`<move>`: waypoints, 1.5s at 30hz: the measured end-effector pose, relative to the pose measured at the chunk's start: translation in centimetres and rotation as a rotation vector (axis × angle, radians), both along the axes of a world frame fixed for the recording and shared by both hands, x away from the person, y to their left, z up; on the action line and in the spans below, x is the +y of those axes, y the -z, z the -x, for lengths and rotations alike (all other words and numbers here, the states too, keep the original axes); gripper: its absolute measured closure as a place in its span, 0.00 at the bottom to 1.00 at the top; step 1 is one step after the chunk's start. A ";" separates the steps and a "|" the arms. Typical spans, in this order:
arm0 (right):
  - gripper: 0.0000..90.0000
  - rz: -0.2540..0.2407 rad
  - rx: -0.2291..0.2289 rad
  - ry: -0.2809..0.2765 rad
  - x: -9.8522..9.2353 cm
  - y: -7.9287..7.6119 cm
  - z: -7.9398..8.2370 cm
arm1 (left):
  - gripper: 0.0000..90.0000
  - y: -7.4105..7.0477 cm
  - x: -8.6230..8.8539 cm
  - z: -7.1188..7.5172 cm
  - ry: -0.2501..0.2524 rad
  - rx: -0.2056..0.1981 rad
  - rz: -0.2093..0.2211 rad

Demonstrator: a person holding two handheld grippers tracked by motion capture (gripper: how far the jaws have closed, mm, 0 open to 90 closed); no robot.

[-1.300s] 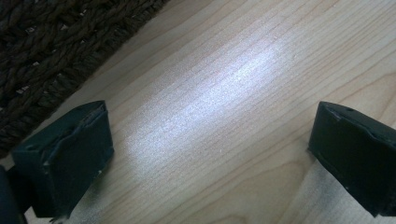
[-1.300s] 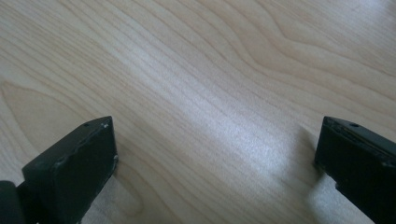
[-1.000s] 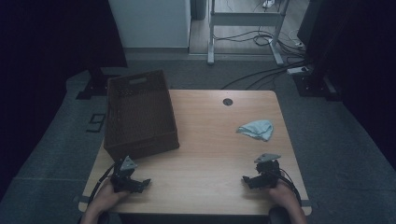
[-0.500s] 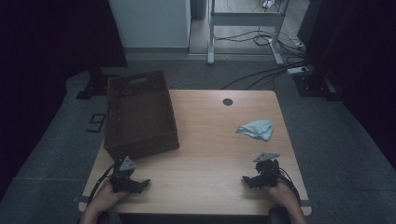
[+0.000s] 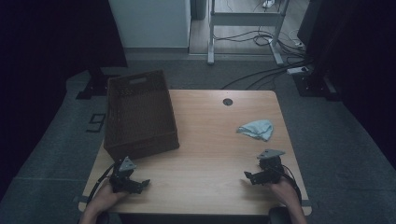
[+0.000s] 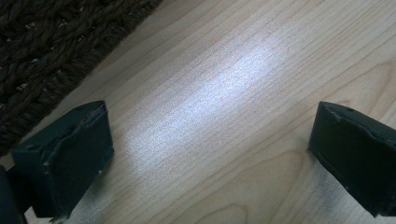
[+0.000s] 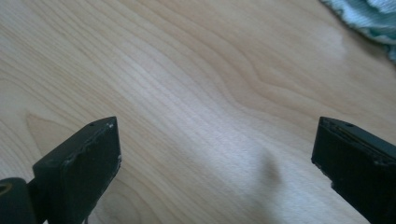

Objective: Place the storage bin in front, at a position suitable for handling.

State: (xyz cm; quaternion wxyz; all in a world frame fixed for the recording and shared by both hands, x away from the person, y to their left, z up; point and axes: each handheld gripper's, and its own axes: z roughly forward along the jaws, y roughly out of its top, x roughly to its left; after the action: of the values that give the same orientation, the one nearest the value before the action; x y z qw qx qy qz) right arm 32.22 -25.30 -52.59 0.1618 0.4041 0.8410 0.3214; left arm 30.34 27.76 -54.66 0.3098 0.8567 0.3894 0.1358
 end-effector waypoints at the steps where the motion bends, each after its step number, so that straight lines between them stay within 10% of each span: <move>1: 0.02 0.007 -0.020 0.003 -0.3 -0.2 -0.1 | 0.00 0.0 0.0 0.0 0.000 0.000 -0.001; 11: 0.00 0.024 -0.089 0.005 -1.1 -0.6 -0.6 | 0.00 0.0 0.0 0.0 0.000 0.000 0.000; 45: 0.00 -0.053 -0.076 0.119 -2.3 -2.9 -6.0 | 0.00 -0.1 -0.1 0.0 -0.004 0.005 -0.007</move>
State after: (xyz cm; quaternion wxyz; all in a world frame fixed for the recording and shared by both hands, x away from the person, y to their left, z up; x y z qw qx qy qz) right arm 38.25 -27.57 -49.66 0.2019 0.4451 0.7997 0.3486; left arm 30.39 27.69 -54.60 0.3054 0.8575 0.3912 0.1355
